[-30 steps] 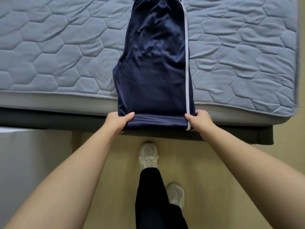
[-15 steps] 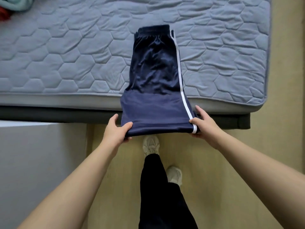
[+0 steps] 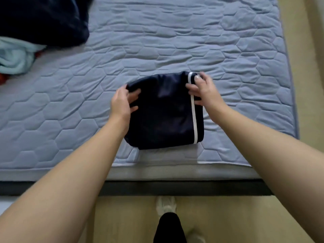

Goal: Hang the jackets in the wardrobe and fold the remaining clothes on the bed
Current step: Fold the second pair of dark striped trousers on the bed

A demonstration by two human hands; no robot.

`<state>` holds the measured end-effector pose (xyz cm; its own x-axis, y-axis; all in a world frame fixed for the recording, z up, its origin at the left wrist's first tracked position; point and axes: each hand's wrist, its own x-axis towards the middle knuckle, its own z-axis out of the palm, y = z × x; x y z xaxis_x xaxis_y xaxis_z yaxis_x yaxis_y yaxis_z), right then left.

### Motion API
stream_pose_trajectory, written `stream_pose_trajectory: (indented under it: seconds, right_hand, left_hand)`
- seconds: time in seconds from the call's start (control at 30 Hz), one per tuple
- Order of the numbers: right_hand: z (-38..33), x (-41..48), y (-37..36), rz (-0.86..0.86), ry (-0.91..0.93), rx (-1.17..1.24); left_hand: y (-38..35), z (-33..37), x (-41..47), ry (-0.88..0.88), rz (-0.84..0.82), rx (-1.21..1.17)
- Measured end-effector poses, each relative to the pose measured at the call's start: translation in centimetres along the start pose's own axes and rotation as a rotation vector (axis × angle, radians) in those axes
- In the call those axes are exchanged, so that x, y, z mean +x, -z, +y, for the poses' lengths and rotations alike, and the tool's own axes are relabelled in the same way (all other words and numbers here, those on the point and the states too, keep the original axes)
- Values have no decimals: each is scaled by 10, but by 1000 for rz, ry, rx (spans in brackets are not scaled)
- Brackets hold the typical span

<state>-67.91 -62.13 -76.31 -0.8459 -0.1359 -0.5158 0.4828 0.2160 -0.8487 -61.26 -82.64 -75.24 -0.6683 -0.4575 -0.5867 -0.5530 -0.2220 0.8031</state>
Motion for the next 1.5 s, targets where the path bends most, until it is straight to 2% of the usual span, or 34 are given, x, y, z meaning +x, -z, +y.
stream_pose_trajectory:
  seconds: [0.03, 0.07, 0.17, 0.23, 0.37, 0.5, 0.6, 0.7, 0.77, 0.8, 0.87, 0.93, 1.0, 1.17, 1.27, 1.4, 1.5]
  right_hand:
    - [8, 8, -5, 12, 87, -74]
    - [21, 16, -10, 19, 171, -248]
    - [75, 10, -24, 73, 354, -982]
    - [107, 8, -35, 46, 438, -1237]
    - [143, 42, -38, 37, 452, -1401]
    - [166, 63, -39, 97, 371, -1382]
    - [159, 58, -38, 189, 264, -1156]
    - [148, 41, -30, 354, 97, -813]
    - [142, 33, -21, 341, -55, -603]
    - [139, 31, -16, 288, -154, -456]
    - [133, 32, -5, 154, -320, -223]
    - [127, 32, 4, 30, -443, -79]
    - [121, 25, 11, -66, -573, 41]
    - [113, -24, 22, -124, -773, 216]
    - [98, -73, 23, -112, -844, 283]
    - [63, -138, 22, -90, -903, 506]
    - [33, -182, 21, -60, -972, 541]
  left_hand:
    - [-6, -6, 11, -52, 7, 41]
    - [-11, -16, 23, -125, 29, 165]
    - [-16, -62, 30, -434, 62, 811]
    - [-20, -91, 34, -589, 1, 1109]
    - [-31, -129, 71, -710, -97, 1426]
    - [-31, -157, 100, -738, -65, 1524]
    - [-30, -160, 93, -618, 87, 1389]
    - [-15, -146, 82, -471, 226, 1012]
    - [1, -136, 82, -316, 217, 698]
    - [8, -132, 84, -176, 149, 562]
    - [17, -128, 86, 102, -94, 378]
    - [21, -126, 82, 322, -301, 326]
    - [20, -125, 74, 477, -406, 307]
    - [28, -121, 23, 598, -410, 22]
    - [42, -108, -28, 631, -356, -38]
    - [51, -75, -102, 745, -221, -160]
    - [57, -52, -162, 729, -129, -260]
